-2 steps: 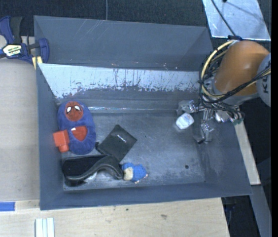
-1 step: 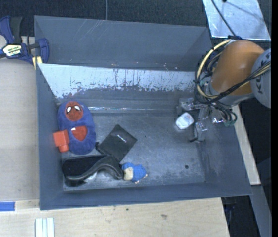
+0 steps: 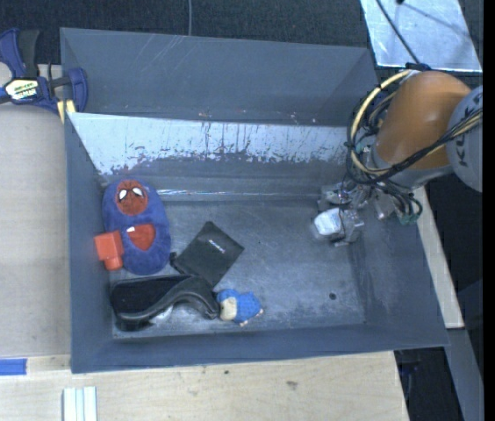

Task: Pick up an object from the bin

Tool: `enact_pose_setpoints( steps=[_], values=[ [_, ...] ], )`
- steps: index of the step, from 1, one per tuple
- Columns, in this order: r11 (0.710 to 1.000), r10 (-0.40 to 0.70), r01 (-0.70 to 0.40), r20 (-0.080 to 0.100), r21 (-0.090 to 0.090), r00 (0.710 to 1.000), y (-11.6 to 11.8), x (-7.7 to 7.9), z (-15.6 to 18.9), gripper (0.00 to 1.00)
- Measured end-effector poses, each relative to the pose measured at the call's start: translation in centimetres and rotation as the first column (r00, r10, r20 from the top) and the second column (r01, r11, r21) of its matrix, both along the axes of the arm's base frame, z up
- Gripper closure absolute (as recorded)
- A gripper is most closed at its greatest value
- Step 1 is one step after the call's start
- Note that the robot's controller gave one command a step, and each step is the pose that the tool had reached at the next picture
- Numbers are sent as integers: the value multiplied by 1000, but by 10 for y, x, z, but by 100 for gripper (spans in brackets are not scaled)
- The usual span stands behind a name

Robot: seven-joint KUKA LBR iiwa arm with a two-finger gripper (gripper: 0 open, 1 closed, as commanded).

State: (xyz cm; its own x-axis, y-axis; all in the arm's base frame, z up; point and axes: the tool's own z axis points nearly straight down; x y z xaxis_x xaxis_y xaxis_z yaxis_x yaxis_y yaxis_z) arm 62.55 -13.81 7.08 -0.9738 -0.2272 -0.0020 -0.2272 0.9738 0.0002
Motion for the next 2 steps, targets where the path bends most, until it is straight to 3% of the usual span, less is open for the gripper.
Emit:
enact_pose_setpoints(
  steps=[2],
  values=[
    [1000, -1, 1, 8, -3, 1000, -2, 5, 92, 100]
  ],
)
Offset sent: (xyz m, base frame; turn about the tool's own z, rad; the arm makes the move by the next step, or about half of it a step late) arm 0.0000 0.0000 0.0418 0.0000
